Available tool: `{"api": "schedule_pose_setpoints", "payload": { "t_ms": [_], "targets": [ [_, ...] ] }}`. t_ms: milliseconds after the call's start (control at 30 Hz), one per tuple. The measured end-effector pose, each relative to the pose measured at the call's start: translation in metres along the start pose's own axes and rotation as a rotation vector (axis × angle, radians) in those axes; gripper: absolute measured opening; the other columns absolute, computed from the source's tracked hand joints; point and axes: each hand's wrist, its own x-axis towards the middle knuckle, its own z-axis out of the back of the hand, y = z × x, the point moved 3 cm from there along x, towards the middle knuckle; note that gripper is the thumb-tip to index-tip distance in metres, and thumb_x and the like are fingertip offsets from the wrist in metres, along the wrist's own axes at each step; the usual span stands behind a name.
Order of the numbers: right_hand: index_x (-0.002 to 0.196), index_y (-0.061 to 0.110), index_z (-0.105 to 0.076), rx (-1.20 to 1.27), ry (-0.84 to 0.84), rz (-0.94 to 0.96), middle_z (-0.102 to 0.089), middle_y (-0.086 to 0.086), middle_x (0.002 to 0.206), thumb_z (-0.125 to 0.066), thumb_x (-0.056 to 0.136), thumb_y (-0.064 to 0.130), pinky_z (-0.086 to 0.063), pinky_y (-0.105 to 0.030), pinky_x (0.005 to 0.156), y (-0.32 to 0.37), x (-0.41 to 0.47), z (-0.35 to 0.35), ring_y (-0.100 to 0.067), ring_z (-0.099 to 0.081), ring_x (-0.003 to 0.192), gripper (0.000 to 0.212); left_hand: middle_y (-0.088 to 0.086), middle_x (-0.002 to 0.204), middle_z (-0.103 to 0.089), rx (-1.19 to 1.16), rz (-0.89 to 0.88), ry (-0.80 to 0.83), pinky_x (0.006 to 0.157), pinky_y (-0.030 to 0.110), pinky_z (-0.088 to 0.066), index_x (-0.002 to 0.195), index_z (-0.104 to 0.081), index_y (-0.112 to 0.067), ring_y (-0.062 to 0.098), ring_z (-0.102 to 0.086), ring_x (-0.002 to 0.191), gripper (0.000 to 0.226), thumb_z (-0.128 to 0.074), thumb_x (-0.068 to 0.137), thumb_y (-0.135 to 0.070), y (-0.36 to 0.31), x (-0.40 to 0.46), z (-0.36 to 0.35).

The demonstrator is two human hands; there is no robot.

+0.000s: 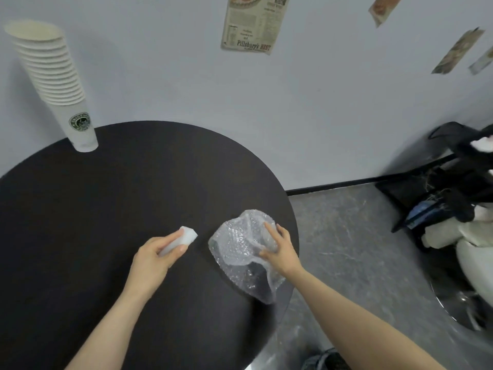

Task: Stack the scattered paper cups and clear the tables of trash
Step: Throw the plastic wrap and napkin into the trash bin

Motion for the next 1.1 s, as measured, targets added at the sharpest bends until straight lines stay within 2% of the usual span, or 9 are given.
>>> {"api": "schedule_pose_setpoints", "payload": {
  "t_ms": [133,233,367,400,500,633,700,900,1100],
  "targets": [
    [0.144,0.04,-0.033,0.003,-0.052,0.028,-0.019,0.01,0.152,-0.066,0.086,0.013,-0.04,-0.027,0.102,0.004,-0.012,0.008,-0.009,-0.036,0.132,0.072,-0.012,0.105,-0.061,-0.017,-0.032,0.006,0.068,0.016,-0.042,0.105,-0.064,-0.048,0.004,-0.06,0.092,0.032,-0.071,0.085,-0.024,-0.012,0.002,-0.009],
    [0.145,0.034,-0.036,0.006,-0.12,0.04,-0.024,0.007,0.15,-0.064,0.087,0.01,-0.039,-0.023,0.1,0.006,-0.026,0.017,-0.01,-0.037,0.132,0.069,-0.01,0.104,-0.06,-0.011,-0.066,0.016,0.072,0.023,-0.044,0.108,-0.065,-0.045,0.011,-0.059,0.085,0.032,-0.071,0.085,-0.023,-0.02,0.005,-0.014],
    [0.143,0.034,-0.038,0.036,-0.233,0.037,-0.029,0.008,0.146,-0.061,0.087,0.005,-0.036,-0.003,0.083,0.012,-0.054,0.032,0.001,-0.037,0.121,0.067,-0.01,0.105,-0.06,0.016,-0.109,0.04,0.072,0.021,-0.043,0.115,-0.066,-0.038,0.007,-0.06,0.09,0.032,-0.07,0.086,-0.024,-0.034,0.005,-0.02],
    [0.143,0.034,-0.039,0.043,-0.259,0.032,-0.03,0.009,0.145,-0.06,0.087,0.005,-0.036,-0.002,0.082,0.012,-0.062,0.035,0.002,-0.038,0.12,0.066,-0.01,0.106,-0.061,0.025,-0.116,0.053,0.074,0.021,-0.044,0.116,-0.066,-0.037,0.007,-0.06,0.092,0.032,-0.069,0.086,-0.025,-0.038,0.004,-0.021],
    [0.142,0.035,-0.04,0.073,-0.332,0.008,-0.032,0.01,0.144,-0.06,0.088,0.005,-0.037,-0.009,0.091,0.013,-0.089,0.041,0.0,-0.04,0.122,0.065,-0.007,0.111,-0.061,0.052,-0.149,0.113,0.084,0.029,-0.044,0.12,-0.065,-0.035,0.012,-0.059,0.101,0.034,-0.067,0.088,-0.026,-0.047,0.0,-0.024],
    [0.142,0.033,-0.041,0.106,-0.424,-0.028,-0.034,0.011,0.14,-0.061,0.087,0.004,-0.034,0.004,0.078,0.015,-0.125,0.047,0.006,-0.041,0.112,0.065,-0.005,0.114,-0.059,0.075,-0.174,0.174,0.092,0.035,-0.044,0.122,-0.065,-0.034,0.016,-0.057,0.105,0.035,-0.066,0.088,-0.026,-0.054,-0.007,-0.028],
    [0.142,0.032,-0.042,0.101,-0.465,-0.044,-0.036,0.011,0.138,-0.062,0.086,0.004,-0.032,0.006,0.078,0.015,-0.143,0.048,0.006,-0.041,0.109,0.065,-0.005,0.116,-0.059,0.096,-0.182,0.194,0.092,0.035,-0.043,0.122,-0.064,-0.034,0.016,-0.056,0.106,0.034,-0.066,0.088,-0.029,-0.056,-0.01,-0.03],
    [0.141,0.037,-0.041,0.136,-0.545,-0.1,-0.036,0.016,0.137,-0.063,0.086,0.004,-0.035,0.0,0.082,0.014,-0.186,0.046,0.005,-0.04,0.116,0.068,-0.003,0.119,-0.059,0.097,-0.191,0.267,0.094,0.038,-0.045,0.122,-0.065,-0.032,0.019,-0.057,0.107,0.035,-0.067,0.087,-0.029,-0.062,-0.022,-0.041],
    [0.141,0.037,-0.041,0.159,-0.625,-0.138,-0.037,0.015,0.135,-0.063,0.085,0.003,-0.031,0.002,0.085,0.002,-0.221,0.044,0.003,-0.039,0.12,0.07,-0.001,0.118,-0.059,0.157,-0.258,0.362,0.089,0.031,-0.041,0.123,-0.065,-0.028,0.019,-0.056,0.107,0.036,-0.067,0.087,-0.027,-0.068,-0.044,-0.06]
  ]
}}
